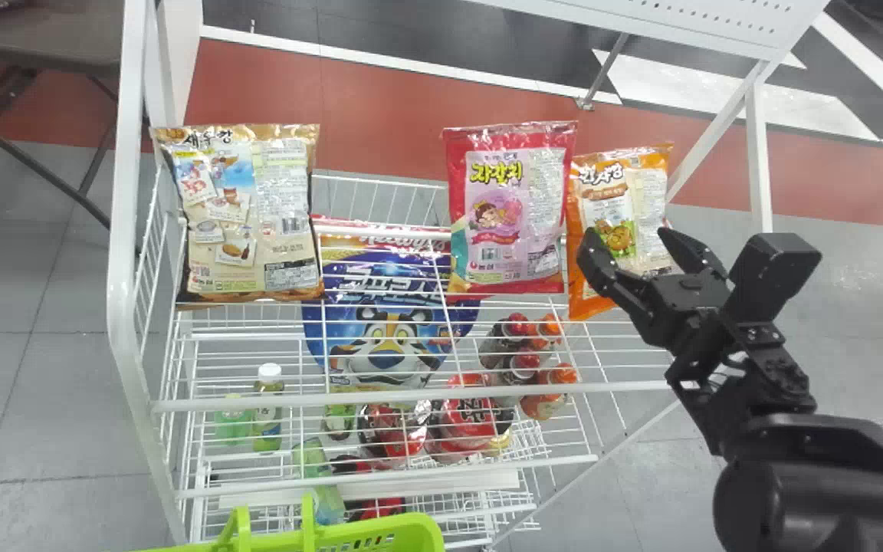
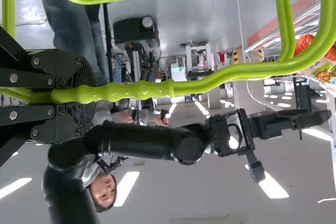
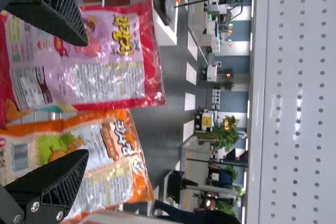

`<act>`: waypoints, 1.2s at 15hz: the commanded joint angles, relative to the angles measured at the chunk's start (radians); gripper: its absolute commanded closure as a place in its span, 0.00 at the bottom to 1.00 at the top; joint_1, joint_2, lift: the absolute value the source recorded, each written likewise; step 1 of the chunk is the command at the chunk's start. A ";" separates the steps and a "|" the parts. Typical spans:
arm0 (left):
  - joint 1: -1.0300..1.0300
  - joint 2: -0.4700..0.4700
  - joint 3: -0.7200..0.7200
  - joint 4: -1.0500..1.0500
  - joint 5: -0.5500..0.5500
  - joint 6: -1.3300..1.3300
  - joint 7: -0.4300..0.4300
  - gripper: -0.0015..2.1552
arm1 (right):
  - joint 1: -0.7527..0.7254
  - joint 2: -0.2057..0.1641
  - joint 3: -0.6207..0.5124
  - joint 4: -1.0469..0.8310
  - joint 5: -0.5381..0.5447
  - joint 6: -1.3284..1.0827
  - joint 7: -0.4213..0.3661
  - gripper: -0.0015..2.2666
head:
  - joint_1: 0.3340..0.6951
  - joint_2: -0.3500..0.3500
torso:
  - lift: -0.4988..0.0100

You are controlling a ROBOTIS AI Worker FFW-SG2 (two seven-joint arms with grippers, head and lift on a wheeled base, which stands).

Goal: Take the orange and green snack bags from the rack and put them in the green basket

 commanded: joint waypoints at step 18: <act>-0.001 0.004 0.001 0.024 0.000 -0.003 -0.016 1.00 | -0.305 -0.106 0.022 0.470 0.111 -0.027 0.009 0.19 | 1.00 0.00 | 0.98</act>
